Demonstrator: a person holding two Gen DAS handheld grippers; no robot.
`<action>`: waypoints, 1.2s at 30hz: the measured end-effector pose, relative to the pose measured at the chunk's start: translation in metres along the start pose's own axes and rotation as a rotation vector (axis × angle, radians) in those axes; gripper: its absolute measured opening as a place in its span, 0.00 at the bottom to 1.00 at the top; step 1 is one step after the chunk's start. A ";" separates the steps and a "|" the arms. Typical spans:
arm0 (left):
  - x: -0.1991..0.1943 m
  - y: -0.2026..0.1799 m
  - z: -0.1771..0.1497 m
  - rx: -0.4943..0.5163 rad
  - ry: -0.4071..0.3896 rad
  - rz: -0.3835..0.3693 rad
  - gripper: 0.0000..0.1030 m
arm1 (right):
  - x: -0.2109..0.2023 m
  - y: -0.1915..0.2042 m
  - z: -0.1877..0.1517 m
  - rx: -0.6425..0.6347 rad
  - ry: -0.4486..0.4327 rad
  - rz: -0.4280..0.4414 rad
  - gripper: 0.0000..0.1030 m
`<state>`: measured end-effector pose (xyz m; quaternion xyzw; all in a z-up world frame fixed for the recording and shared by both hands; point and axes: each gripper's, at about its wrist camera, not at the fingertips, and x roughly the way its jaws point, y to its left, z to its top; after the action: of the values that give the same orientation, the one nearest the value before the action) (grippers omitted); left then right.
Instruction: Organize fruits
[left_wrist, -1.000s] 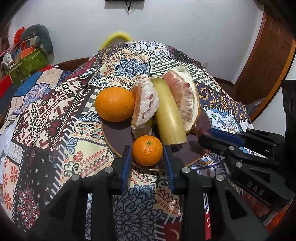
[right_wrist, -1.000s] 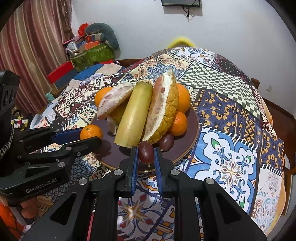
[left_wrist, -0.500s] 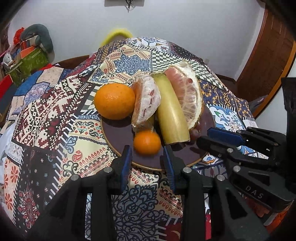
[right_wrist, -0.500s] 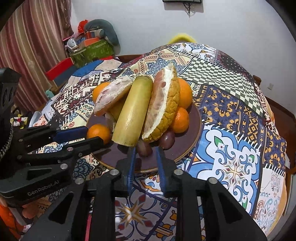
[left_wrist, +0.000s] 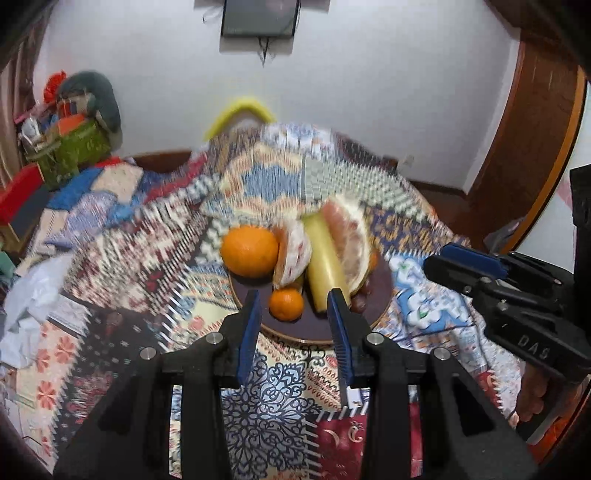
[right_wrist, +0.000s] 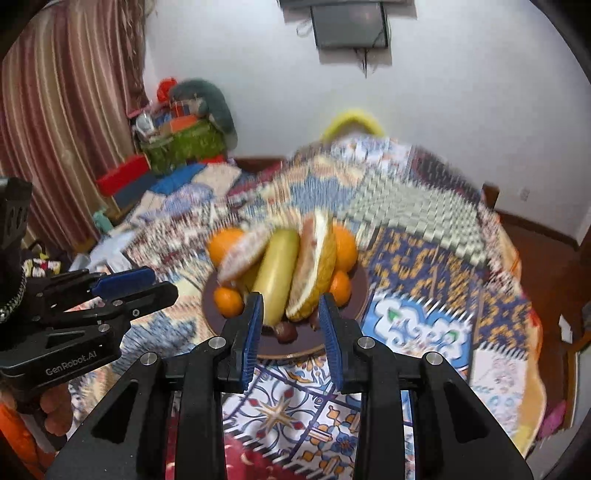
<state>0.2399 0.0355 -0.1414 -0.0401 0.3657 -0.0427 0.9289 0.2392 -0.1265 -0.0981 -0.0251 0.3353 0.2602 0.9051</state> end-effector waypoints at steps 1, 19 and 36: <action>-0.011 -0.001 0.003 0.001 -0.024 0.001 0.35 | -0.012 0.003 0.003 -0.003 -0.029 -0.002 0.28; -0.214 -0.048 0.000 0.055 -0.509 0.069 0.55 | -0.169 0.047 0.012 -0.018 -0.419 -0.002 0.45; -0.251 -0.055 -0.027 0.069 -0.612 0.109 0.95 | -0.193 0.059 -0.010 -0.014 -0.521 -0.102 1.00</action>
<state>0.0361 0.0073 0.0142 0.0000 0.0692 0.0089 0.9976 0.0813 -0.1648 0.0216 0.0198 0.0875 0.2143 0.9726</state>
